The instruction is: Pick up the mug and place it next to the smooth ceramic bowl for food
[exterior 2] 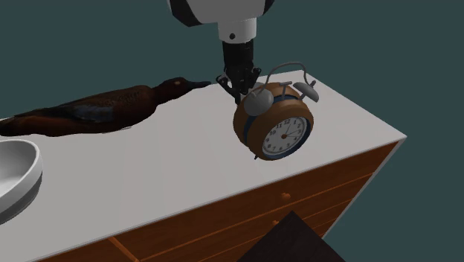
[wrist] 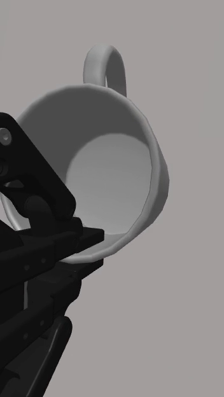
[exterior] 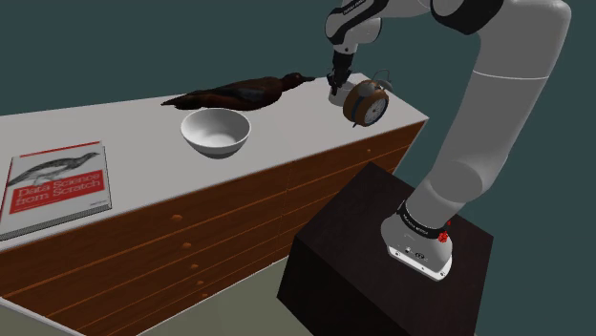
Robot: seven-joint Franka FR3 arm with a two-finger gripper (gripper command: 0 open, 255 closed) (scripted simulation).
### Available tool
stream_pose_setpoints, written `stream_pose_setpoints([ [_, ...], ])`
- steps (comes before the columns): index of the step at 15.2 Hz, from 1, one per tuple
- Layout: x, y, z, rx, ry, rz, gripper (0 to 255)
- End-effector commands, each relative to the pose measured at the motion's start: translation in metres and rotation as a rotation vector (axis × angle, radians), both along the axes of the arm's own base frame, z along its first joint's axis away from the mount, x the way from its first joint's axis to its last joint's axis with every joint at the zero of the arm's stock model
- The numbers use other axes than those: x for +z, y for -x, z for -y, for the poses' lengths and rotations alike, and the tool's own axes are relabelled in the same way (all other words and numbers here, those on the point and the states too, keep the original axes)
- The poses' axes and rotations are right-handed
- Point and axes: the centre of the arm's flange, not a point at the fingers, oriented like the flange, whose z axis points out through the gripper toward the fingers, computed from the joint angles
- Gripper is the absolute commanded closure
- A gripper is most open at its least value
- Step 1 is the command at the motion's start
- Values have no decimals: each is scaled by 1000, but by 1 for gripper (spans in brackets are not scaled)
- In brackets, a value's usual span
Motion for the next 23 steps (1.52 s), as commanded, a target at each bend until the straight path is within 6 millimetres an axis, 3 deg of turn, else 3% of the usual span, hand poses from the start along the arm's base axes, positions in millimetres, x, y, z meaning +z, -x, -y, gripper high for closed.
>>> stream_pose_setpoints([
  [1,0,0,0,0,0,0,255],
  [3,0,0,0,0,0,0,255],
  [23,105,0,0,0,0,0,255],
])
